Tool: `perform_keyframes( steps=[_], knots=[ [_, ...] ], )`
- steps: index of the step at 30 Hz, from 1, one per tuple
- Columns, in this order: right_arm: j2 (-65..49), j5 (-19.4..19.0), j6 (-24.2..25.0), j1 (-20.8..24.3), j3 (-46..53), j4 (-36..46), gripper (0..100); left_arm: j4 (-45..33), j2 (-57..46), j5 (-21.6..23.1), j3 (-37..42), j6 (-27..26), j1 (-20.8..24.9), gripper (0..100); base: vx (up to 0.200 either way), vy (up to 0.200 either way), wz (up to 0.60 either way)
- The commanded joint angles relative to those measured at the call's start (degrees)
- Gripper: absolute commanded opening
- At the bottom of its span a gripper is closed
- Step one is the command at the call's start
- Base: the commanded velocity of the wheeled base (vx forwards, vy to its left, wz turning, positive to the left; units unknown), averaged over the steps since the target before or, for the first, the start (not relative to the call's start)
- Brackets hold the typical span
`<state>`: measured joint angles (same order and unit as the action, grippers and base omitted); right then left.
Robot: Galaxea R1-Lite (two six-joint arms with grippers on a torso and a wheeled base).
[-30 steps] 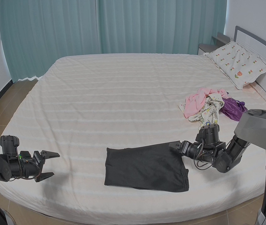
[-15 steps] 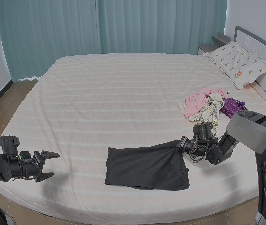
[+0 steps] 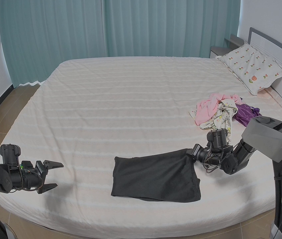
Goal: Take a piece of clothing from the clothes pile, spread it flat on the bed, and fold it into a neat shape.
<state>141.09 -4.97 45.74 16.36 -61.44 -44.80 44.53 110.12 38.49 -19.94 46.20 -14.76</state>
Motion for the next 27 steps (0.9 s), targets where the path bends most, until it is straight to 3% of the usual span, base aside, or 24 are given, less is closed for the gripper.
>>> perform_keyframes(
  steps=[1, 10, 21, 27],
  knots=[
    [-4.34, -0.12, 0.05, -0.8, 2.29, -0.02, 100, 0.03, 0.1, 0.01, -0.01, 0.03, 0.0, 100, 0.0, 0.0, 0.0],
    [-13.21, -0.04, 0.4, -1.86, 16.0, -2.48, 100, -0.06, 0.19, -0.08, -0.36, 0.2, 0.0, 100, 0.0, 0.0, 0.0],
    [-16.55, 0.67, 12.09, -1.42, 35.25, -17.95, 100, -0.06, 0.01, -0.52, -0.53, 1.08, -0.09, 100, 0.0, 0.0, 0.0],
    [-14.27, 0.58, 13.85, 0.16, 39.64, -25.51, 100, -0.06, 0.1, -0.52, -0.53, 0.82, -0.09, 100, 0.2, 0.0, 0.0]
  ],
)
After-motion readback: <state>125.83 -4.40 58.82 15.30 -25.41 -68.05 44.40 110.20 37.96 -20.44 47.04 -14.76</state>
